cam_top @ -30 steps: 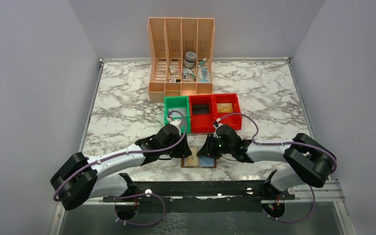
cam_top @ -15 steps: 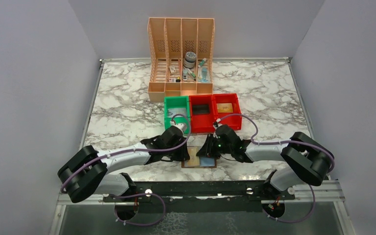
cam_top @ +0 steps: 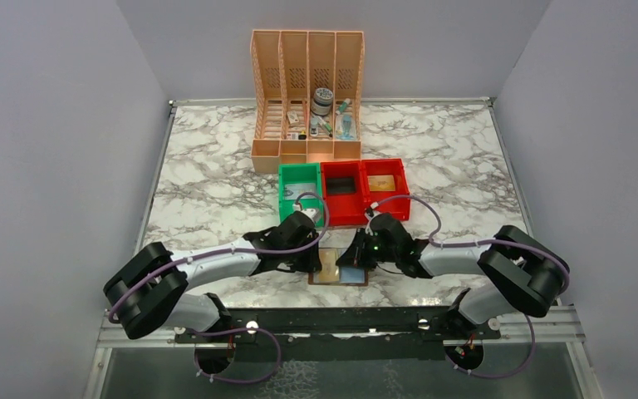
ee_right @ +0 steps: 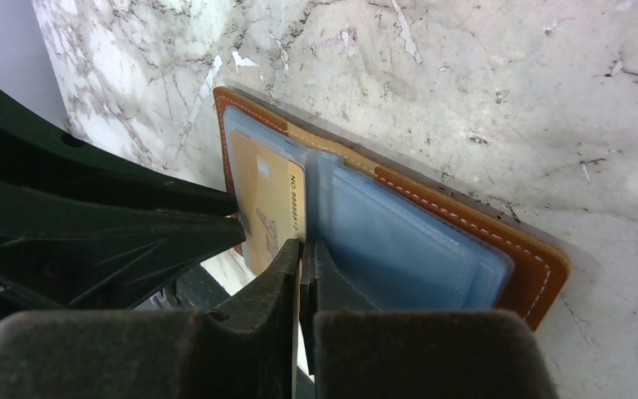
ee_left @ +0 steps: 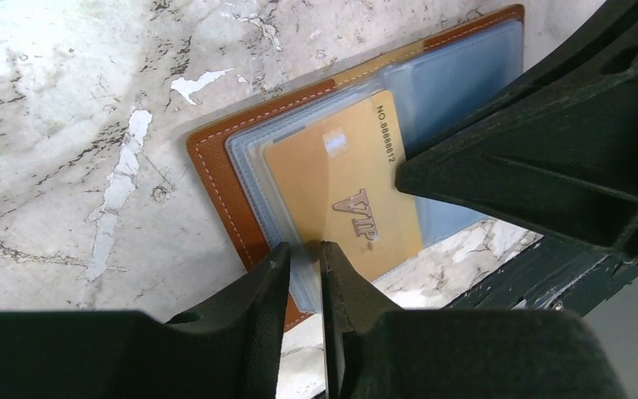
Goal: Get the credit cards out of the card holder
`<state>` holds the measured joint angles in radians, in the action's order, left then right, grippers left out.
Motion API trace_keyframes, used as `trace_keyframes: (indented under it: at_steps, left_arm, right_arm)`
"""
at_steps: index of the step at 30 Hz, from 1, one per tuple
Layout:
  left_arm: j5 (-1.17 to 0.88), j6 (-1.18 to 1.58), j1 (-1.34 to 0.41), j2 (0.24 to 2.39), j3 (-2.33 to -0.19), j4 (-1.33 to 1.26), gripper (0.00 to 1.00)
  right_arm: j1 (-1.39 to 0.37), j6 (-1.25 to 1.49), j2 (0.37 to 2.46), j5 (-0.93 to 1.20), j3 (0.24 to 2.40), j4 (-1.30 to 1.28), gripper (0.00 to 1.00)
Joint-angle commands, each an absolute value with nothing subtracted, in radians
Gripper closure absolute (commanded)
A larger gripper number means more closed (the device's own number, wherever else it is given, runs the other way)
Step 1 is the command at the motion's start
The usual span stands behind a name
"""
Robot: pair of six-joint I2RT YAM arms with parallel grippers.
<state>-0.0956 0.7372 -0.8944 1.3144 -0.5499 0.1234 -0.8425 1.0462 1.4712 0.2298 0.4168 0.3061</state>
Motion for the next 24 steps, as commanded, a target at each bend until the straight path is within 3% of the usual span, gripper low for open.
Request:
trace_keyframes:
  at_steps: [1, 9, 17, 24]
  left_arm:
    - [-0.059, 0.713, -0.902, 1.340, -0.573, 0.152, 0.78]
    - [-0.047, 0.702, -0.903, 1.353, -0.589, 0.170, 0.79]
    - [-0.046, 0.697, -0.902, 1.368, -0.597, 0.170, 0.80]
    - [-0.006, 0.712, -0.903, 1.364, -0.599, 0.185, 0.81]
  right_arm:
    - [-0.821, 1.040, 1.433, 0.283, 0.392, 0.341, 0.98]
    - [-0.799, 1.002, 1.455, 0.316, 0.398, 0.321, 0.99]
    - [-0.799, 1.016, 1.526, 0.372, 0.415, 0.360, 0.79]
    - [-0.778, 1.070, 1.439, 0.248, 0.307, 0.409, 0.91]
